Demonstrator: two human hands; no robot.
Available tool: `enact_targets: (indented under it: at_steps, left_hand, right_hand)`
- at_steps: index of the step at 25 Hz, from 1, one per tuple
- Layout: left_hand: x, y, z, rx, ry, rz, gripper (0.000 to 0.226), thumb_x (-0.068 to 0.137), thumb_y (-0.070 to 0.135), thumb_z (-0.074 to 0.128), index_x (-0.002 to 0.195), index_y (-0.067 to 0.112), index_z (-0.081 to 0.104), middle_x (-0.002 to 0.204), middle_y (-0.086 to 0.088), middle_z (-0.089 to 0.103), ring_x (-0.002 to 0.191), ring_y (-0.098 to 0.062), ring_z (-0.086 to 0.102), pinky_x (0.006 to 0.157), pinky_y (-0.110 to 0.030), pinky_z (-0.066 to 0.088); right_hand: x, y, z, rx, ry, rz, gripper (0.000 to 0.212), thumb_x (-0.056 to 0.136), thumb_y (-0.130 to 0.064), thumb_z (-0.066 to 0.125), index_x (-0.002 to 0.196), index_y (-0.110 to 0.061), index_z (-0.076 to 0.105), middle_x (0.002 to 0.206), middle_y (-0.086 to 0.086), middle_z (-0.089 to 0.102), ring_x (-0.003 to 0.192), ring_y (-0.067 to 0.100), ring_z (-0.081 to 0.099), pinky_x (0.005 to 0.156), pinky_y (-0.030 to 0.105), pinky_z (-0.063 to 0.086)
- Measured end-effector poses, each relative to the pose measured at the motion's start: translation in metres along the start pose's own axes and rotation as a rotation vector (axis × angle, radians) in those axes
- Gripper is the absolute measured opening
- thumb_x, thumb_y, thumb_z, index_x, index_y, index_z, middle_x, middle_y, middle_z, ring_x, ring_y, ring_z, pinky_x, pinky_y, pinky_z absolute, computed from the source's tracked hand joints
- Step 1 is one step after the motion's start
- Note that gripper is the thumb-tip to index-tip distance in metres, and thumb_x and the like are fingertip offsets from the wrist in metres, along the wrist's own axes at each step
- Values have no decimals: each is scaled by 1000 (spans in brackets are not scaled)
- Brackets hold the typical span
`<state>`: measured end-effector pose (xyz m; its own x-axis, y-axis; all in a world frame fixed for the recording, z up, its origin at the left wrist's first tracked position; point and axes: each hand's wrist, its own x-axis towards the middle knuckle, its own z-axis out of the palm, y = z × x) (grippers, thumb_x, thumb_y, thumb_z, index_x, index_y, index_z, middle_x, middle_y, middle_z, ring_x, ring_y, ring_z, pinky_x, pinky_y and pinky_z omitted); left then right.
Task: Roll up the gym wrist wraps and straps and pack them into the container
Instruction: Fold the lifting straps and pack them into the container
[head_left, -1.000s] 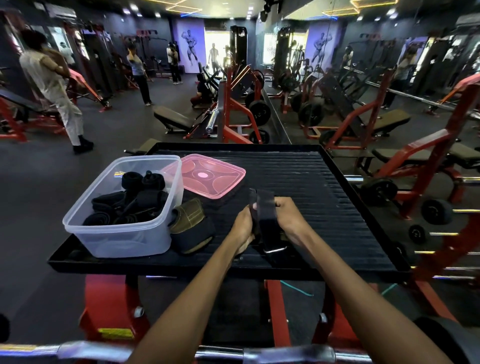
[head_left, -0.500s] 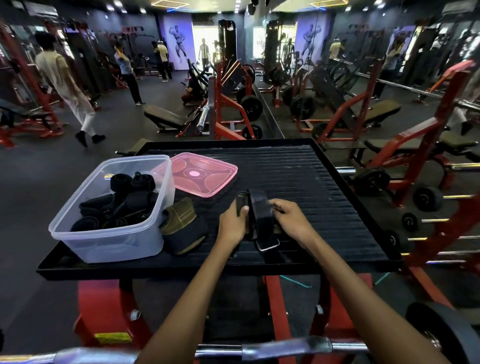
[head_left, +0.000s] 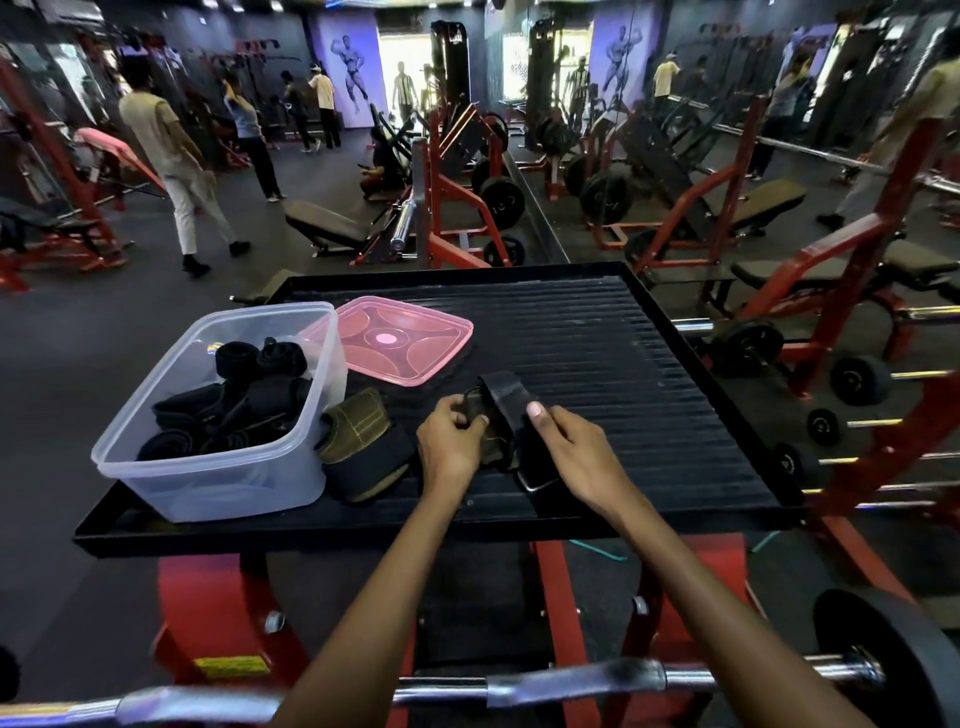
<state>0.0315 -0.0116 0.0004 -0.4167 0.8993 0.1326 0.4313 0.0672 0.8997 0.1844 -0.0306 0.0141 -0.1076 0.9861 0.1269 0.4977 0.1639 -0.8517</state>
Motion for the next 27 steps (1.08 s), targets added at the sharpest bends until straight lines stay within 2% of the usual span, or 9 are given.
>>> enact_targets:
  at_steps: [3,7,11,13,16,20,23,25,27]
  left_hand:
    - [3,-5,2,34,-28,8,25,85,10,62,110,11,62,101,-8,65,96,-24,61,82,-27,44]
    - [6,-7,0,-50,-75,-11,32,81,3,63,113,9,63,105,-7,68,95,-18,62,85,-24,47]
    - [6,-4,0,-87,-105,-76,18,79,3,64,97,5,67,93,-7,70,83,-15,59,69,-18,41]
    - [7,-4,0,-106,-63,-95,17,81,1,63,97,4,66,95,-10,70,84,-17,60,73,-20,42]
    - [9,-5,0,-136,-16,-119,18,81,1,62,98,2,66,98,-15,70,92,-27,64,80,-29,47]
    - [8,-5,-1,-140,12,-102,20,83,0,62,102,2,64,102,-16,69,97,-29,64,86,-31,47]
    - [8,-4,-3,-125,56,-83,21,84,0,60,104,1,64,103,-15,69,98,-28,63,84,-26,45]
    - [8,-3,-3,-104,67,-71,22,85,0,59,106,1,63,106,-16,68,100,-28,62,86,-27,44]
    - [7,-2,-4,-98,82,-71,24,86,1,58,110,2,61,109,-17,66,103,-30,61,91,-29,44]
  right_hand:
    - [4,3,2,-128,-2,8,57,91,-56,44,71,-4,56,75,6,62,69,16,58,67,34,45]
    - [6,6,-4,1,-53,53,53,95,-45,44,73,3,51,70,4,49,65,11,46,61,23,36]
    - [4,12,-15,147,-53,44,19,99,-21,44,89,-15,60,95,5,62,91,16,59,84,31,47]
    - [-2,9,-18,46,16,62,11,96,-27,50,90,-19,56,98,4,61,94,20,59,79,29,47]
    - [-12,1,-13,-318,-139,177,47,80,-53,65,104,-15,50,106,5,62,102,24,56,80,34,46]
    - [-12,-2,-9,-491,-242,309,66,70,-39,79,120,-10,47,123,10,57,119,28,48,95,37,46]
    - [-8,-1,-13,-594,-252,295,44,71,-43,76,99,-13,60,102,5,64,101,24,56,83,31,48]
    - [-8,-3,-21,-366,-172,300,23,78,-29,72,73,-16,54,76,0,58,74,19,57,65,27,45]
    - [-8,-8,-28,4,-120,336,26,84,-12,65,67,-16,46,66,1,53,54,12,55,47,22,45]
